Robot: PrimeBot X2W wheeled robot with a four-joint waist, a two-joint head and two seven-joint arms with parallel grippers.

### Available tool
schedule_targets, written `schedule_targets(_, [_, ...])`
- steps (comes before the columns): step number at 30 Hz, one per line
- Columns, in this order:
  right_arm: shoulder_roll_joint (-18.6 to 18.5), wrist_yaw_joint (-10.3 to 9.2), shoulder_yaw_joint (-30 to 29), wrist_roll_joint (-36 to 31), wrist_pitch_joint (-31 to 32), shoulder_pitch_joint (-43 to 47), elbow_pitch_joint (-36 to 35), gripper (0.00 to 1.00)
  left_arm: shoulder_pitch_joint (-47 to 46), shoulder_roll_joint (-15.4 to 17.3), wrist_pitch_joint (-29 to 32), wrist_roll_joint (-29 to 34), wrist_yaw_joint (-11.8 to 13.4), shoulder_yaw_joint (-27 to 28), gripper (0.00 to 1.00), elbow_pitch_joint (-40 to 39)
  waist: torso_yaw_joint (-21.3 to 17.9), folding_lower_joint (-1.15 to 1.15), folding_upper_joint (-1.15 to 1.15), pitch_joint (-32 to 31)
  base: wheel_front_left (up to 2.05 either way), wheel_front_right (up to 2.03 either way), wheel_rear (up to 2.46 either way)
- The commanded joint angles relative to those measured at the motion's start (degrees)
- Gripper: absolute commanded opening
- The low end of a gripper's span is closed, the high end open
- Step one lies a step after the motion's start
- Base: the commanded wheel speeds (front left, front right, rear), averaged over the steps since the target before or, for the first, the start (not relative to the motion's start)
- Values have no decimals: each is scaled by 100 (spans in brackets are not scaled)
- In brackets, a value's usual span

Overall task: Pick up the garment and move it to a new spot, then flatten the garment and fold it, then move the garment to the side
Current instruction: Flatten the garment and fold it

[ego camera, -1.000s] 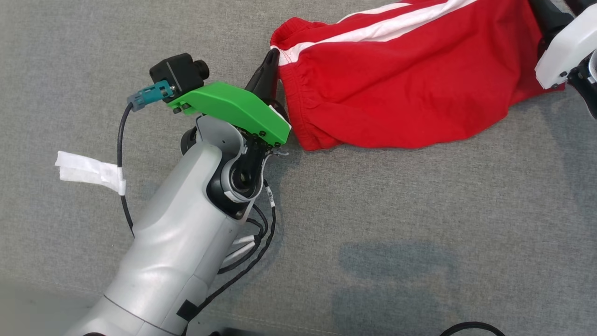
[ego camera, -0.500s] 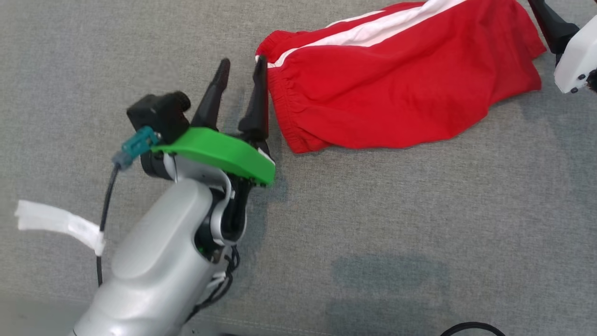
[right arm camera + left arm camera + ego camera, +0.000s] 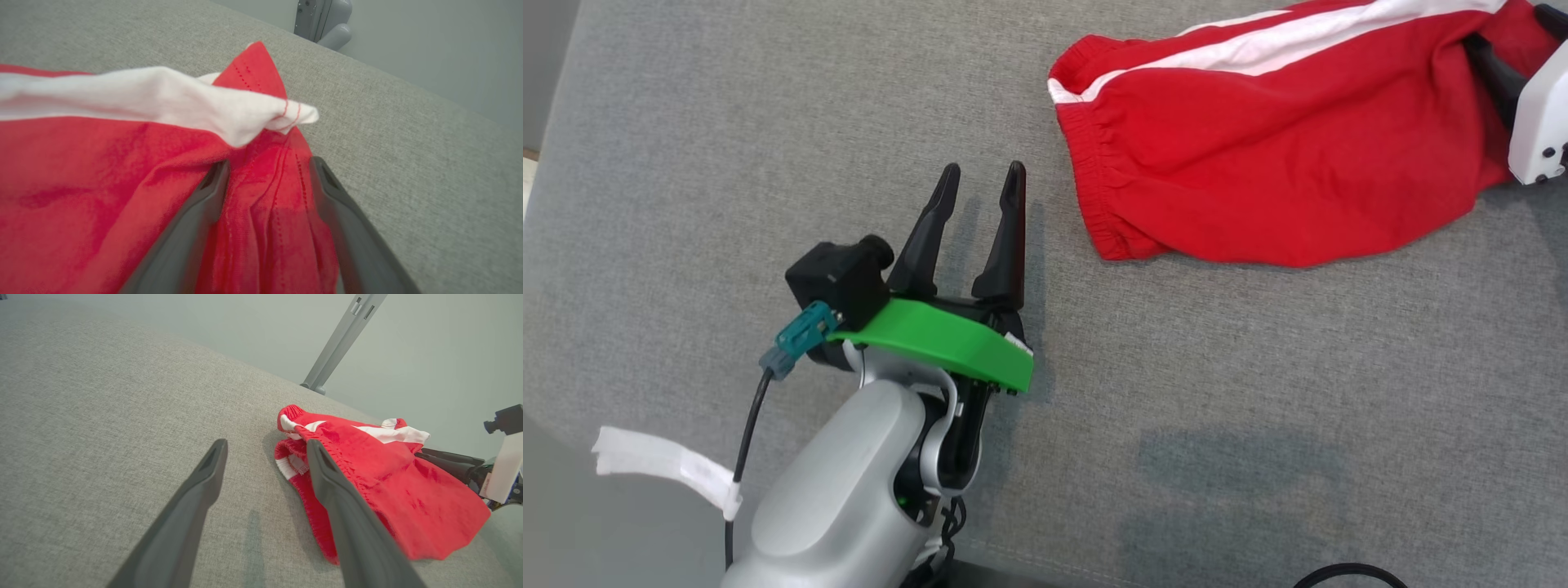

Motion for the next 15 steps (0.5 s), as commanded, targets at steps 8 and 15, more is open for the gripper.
schedule_targets(8, [-211,-8,-209,-148,348,198,-136,100,513,-127,-19,363,-297,265,100,4,84,0,0,-98,0,0,0])
schedule_targets(15, [-125,-3,-343,-171,711,464,-61,100,572,-275,-20,518,-474,306,100,106,134,0,0,-112,0,0,0])
